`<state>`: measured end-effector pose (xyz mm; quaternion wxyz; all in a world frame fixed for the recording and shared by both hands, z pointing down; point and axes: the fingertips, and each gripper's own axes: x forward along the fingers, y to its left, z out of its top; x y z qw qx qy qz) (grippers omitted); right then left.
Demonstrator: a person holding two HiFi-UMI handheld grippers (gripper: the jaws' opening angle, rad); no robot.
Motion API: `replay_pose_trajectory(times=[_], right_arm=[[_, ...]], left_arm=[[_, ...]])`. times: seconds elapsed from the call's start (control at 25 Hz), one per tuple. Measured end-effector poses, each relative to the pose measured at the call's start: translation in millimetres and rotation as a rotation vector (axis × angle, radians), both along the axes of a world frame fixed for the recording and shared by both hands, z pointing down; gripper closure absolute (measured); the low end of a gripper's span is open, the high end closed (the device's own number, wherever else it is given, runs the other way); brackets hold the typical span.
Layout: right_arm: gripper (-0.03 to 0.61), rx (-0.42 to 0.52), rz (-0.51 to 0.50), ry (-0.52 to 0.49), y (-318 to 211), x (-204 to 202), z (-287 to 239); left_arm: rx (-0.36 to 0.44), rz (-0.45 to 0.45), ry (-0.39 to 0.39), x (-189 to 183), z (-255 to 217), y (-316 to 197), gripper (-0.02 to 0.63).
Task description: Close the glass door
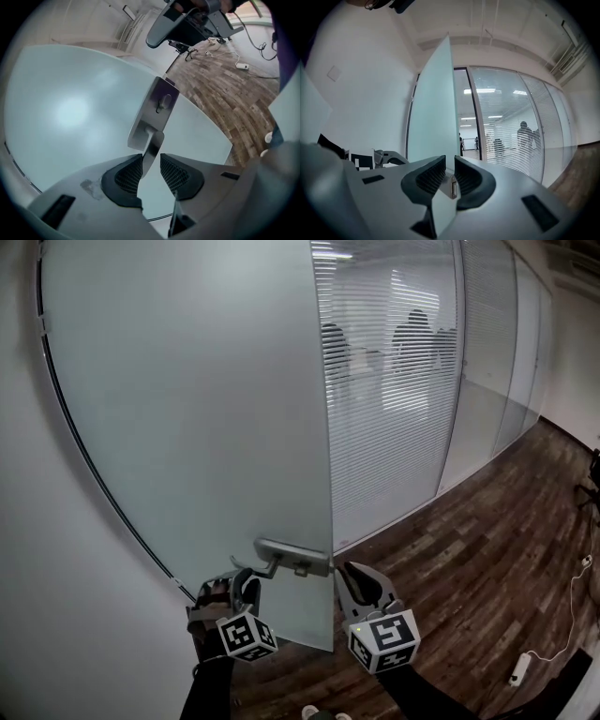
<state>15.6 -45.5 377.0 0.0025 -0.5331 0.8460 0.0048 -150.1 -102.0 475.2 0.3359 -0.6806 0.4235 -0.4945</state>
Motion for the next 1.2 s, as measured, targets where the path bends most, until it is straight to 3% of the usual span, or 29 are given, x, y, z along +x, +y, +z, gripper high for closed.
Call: replay_pose_trajectory(times=[0.28,0.44,0.6,0.68,0.88,1.2], right_arm=[[0.537,-0.065,-0.015,-0.008,-22,-10,27],[0.537,-0.089,0.015,-0.02,-42,-8,25],[0.537,-0.086,0.081,-0.02,-70,-2,28],[0.537,-0.084,0.118,-0.024,-86,1,30],[0.537,-0.1,0.187,-0.017,-119,2,37],[0.537,-0.088,0.273,-0.012,-146,15,37]], left_arm=[[0.009,0.018,-0.138,19,-1,-40,0.505],[0.013,0.101,-0.216,41,-2,-61,0.505],[-0.007,0.092,-0.224,49,5,-82,0.505],[-0.03,0.092,-0.201,54,7,-95,0.505],[-0.094,0.107,-0.029,63,4,-121,0.489],[-0.106,0.139,0.017,79,6,-169,0.489]])
